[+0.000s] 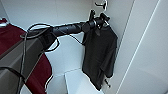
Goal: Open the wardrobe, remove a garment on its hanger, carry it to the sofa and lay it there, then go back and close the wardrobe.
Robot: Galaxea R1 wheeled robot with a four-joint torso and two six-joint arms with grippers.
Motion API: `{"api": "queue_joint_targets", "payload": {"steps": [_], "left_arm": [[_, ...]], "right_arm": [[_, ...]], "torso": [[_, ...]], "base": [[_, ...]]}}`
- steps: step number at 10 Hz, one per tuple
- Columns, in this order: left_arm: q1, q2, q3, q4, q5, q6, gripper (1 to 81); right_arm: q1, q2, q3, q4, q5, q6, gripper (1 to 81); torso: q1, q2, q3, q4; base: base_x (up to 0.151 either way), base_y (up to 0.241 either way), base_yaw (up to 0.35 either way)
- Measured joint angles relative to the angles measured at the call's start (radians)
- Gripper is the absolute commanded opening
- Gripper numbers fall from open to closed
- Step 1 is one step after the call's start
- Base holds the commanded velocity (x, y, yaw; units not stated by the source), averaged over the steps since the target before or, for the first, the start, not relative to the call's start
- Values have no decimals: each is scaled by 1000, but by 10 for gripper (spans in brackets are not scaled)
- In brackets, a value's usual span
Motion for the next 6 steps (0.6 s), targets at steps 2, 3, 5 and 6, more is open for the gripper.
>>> {"api": "queue_joint_targets", "payload": {"steps": [2, 3, 5, 6], "left_arm": [[-26, -30, 56, 4, 3, -2, 10], [-44, -53, 80, 12, 1, -4, 10], [-50, -88, 90, 46, 4, -4, 10], [-50, -91, 91, 63, 9, -4, 10]], "right_arm": [[0, 5, 0, 0, 0, 0, 811], [0, 5, 0, 0, 0, 0, 811], [0, 5, 0, 0, 2, 0, 811], [-1, 5, 0, 0, 6, 0, 811]], "torso": [[0, 0, 0, 0], [0, 0, 0, 0], [0, 0, 0, 13], [0, 0, 0, 39]], "base": [[0, 0, 0], [0, 0, 0], [0, 0, 0], [0, 0, 0]]}}
